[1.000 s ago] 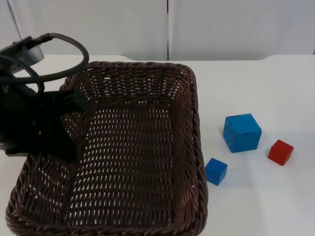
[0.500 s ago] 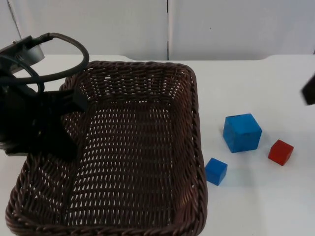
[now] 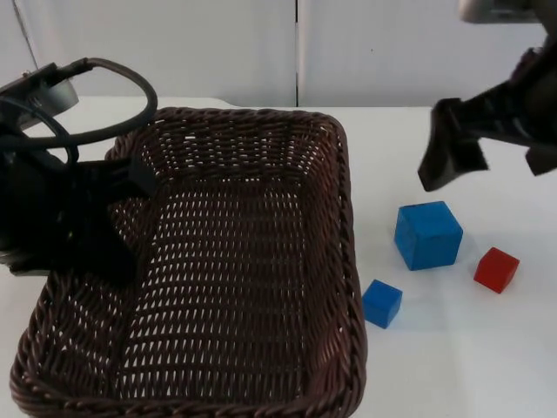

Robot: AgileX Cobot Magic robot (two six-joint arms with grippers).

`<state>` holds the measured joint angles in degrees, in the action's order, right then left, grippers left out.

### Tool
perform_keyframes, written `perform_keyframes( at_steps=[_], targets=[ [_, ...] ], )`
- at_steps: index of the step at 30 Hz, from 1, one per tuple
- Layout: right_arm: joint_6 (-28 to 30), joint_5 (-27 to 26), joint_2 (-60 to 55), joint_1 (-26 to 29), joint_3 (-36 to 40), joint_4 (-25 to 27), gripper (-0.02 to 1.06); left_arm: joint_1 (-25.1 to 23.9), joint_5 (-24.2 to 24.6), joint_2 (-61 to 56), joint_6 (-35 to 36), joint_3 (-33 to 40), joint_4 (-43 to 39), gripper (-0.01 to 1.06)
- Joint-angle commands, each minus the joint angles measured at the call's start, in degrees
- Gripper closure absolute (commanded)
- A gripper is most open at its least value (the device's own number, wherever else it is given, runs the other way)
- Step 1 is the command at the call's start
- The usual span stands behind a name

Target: Pick up the basket with the left hand and place the largest block into the basket with the right hand.

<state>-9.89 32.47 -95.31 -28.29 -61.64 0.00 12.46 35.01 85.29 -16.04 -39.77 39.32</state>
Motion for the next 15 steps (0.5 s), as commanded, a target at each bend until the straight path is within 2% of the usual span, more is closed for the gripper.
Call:
perform_keyframes(
  at_steps=[1, 6, 11, 15],
  targets=[
    [-1.6, -0.7, -2.2, -0.3, -2.0, -1.3, -0.01, 0.2, -0.3, -0.7, -0.2, 0.1, 1.8, 1.05],
    [-3.0, -0.6, -8.6, -0.4, -7.7, -1.3, -0.01, 0.2, -0.3, -0.7, -0.2, 0.1, 1.8, 1.05],
    [-3.1, 1.7, -14.3, -0.4, -12.4, -2.1, 0.00, 0.2, -0.3, -0.7, -0.2, 0.1, 1.8, 1.05],
    [-6.4, 1.7, -19.1, -0.4, -15.1, -6.6, 0.00, 0.2, -1.0, -0.7, -0.2, 0.1, 1.8, 1.05]
  ],
)
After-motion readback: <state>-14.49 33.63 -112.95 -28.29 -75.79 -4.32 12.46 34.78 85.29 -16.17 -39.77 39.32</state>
